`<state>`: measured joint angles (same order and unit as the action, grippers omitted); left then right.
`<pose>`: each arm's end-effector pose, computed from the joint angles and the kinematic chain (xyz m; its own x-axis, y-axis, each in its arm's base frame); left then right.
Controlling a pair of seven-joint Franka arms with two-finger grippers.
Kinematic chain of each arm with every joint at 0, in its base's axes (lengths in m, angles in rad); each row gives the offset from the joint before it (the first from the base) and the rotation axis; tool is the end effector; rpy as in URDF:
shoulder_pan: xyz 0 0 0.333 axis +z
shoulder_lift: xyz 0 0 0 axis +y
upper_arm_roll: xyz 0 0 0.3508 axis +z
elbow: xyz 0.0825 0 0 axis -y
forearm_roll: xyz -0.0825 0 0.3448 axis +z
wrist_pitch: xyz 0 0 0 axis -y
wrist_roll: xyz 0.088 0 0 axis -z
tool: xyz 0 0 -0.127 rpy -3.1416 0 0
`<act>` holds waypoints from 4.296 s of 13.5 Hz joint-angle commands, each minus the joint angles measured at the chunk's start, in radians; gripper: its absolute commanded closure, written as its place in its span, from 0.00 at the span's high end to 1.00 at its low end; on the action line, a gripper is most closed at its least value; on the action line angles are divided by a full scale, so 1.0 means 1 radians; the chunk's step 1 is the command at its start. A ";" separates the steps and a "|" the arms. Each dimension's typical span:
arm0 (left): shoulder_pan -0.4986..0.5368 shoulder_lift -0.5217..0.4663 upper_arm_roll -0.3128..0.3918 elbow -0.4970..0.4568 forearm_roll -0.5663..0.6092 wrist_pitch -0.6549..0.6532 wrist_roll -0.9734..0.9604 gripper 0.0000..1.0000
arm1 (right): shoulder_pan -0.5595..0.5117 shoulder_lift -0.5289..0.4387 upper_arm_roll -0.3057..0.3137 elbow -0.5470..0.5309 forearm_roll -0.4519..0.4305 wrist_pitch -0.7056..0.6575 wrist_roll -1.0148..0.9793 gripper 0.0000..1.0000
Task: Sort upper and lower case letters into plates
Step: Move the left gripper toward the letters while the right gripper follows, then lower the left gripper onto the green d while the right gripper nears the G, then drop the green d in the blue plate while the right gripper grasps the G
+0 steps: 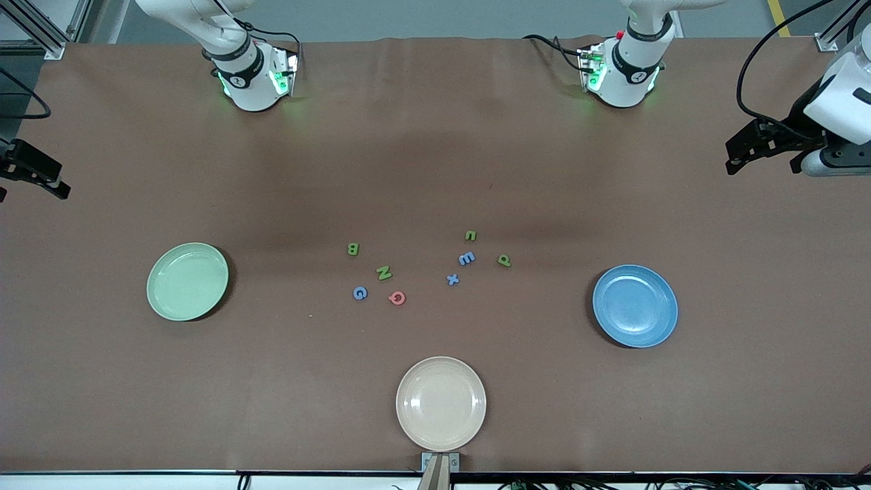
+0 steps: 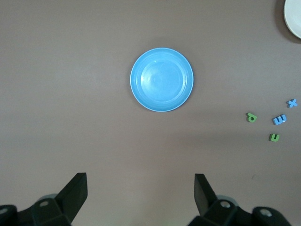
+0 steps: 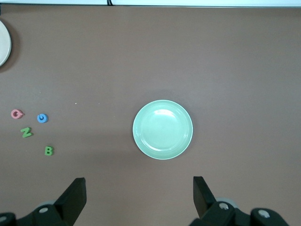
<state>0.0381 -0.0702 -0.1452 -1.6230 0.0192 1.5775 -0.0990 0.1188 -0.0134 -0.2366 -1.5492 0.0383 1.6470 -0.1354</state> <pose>0.4894 -0.0533 0.6523 0.9996 -0.0081 0.0267 -0.0074 -0.9996 -0.0268 0.5180 -0.0577 0.6628 0.9932 0.0150 0.1151 0.0181 -0.9995 -0.0261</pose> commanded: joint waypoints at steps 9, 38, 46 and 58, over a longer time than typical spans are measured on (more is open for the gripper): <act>-0.015 0.159 -0.033 0.051 -0.013 -0.027 -0.033 1.00 | -0.136 0.004 0.161 0.041 -0.002 -0.010 0.008 1.00; -0.366 0.771 -0.159 -0.147 0.185 0.845 -1.631 0.35 | 0.435 0.676 0.168 -0.101 0.084 0.692 0.478 1.00; -0.285 0.698 -0.151 -0.064 0.363 0.603 -1.511 0.00 | 0.437 0.754 0.168 -0.088 0.071 0.749 0.462 0.83; 0.097 0.661 -0.159 -0.095 0.358 0.521 -0.944 0.95 | 0.435 0.773 0.168 -0.060 0.054 0.748 0.424 0.58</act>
<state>0.1150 0.5861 -0.2932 -1.7083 0.3678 2.0816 -1.0484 0.5562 0.7465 -0.0698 -1.6243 0.0987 2.3966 0.2988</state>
